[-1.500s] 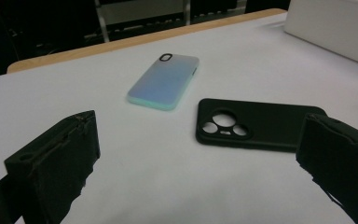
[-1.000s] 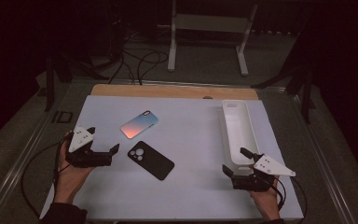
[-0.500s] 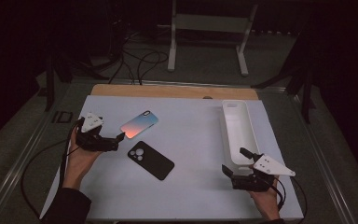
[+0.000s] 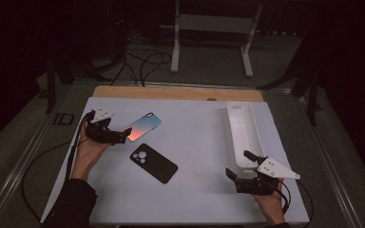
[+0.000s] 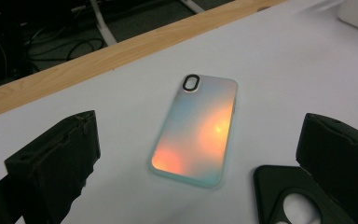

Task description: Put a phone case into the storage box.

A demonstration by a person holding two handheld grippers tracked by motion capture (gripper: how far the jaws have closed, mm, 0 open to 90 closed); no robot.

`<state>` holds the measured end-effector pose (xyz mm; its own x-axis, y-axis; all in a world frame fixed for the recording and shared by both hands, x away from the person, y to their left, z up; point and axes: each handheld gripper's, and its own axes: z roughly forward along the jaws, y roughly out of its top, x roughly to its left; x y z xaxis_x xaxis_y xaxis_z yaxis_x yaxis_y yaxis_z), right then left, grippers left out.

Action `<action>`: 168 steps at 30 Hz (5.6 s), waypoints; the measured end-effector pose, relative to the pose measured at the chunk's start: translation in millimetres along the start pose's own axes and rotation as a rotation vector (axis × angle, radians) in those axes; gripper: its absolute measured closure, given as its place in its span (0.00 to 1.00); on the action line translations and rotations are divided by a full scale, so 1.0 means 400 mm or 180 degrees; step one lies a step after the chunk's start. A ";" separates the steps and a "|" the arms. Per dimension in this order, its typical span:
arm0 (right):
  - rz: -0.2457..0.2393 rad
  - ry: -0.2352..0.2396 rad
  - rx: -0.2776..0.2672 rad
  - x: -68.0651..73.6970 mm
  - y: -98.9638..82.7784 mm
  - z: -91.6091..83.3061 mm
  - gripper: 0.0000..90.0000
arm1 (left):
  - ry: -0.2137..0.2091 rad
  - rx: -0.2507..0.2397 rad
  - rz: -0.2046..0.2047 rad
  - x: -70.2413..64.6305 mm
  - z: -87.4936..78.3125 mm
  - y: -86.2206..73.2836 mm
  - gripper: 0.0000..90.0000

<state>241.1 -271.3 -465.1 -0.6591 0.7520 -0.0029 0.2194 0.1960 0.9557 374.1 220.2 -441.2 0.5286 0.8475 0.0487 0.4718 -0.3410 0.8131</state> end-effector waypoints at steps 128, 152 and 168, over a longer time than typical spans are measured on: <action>0.0147 0.0240 0.0174 -0.017 0.060 0.053 0.09 | -0.0422 0.0089 0.0465 -0.232 -0.031 0.052 0.19; 0.0189 0.0631 0.0223 0.029 0.146 0.153 0.09 | -0.0754 -0.0208 0.0737 -0.385 -0.062 0.018 0.19; 0.0683 0.1024 0.0438 0.056 0.139 0.212 0.24 | -0.1002 -0.0353 0.0871 -0.462 -0.045 0.015 0.19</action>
<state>299.6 -190.1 -437.1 -0.7745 0.5540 0.3052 0.4561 0.1548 0.8764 266.6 69.0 -434.8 0.8214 0.5605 0.1056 0.2148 -0.4756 0.8530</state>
